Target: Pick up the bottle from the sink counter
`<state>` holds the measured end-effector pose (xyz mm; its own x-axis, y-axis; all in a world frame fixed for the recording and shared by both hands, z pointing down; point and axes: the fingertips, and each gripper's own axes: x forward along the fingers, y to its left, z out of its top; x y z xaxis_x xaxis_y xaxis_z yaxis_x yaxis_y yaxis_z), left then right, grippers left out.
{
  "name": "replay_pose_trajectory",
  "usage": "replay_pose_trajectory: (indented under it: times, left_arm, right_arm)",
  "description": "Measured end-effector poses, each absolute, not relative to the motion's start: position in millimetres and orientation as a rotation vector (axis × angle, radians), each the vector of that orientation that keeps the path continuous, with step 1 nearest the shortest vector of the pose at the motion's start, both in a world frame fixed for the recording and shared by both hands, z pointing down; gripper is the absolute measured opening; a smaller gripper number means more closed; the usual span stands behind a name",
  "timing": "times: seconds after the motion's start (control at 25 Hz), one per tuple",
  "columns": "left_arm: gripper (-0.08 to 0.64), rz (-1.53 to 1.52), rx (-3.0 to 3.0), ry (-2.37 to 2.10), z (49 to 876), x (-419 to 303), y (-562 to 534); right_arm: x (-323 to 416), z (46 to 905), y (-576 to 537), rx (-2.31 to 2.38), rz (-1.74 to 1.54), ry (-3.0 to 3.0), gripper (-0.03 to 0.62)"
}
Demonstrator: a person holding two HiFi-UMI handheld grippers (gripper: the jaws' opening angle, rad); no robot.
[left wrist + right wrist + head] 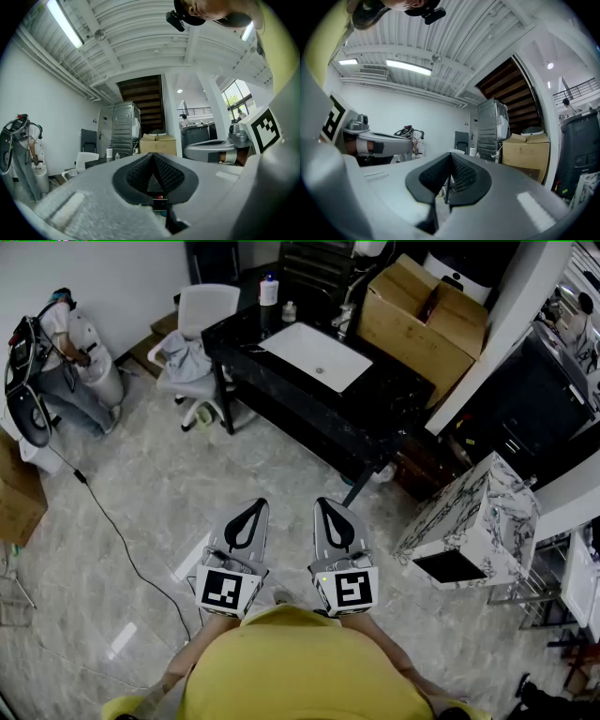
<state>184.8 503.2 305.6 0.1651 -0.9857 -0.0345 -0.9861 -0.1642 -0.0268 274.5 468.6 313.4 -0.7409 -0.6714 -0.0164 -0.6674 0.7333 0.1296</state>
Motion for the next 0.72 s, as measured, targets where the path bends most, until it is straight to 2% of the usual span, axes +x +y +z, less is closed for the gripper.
replay_pose_trajectory:
  times: [0.36,0.68,0.72]
  left_arm:
    - [0.006,-0.025,-2.390,2.006,325,181,475]
    - [0.008,-0.027,-2.446,1.973,337,138,401]
    - [0.038,-0.030,-2.458,1.961,336,130,387]
  right_arm:
    - [276,322,440,1.155,-0.118,-2.929,0.000]
    - [219,338,372,1.107,-0.121,-2.901,0.000]
    - [210,337,359,1.105,-0.122,-2.901,0.000]
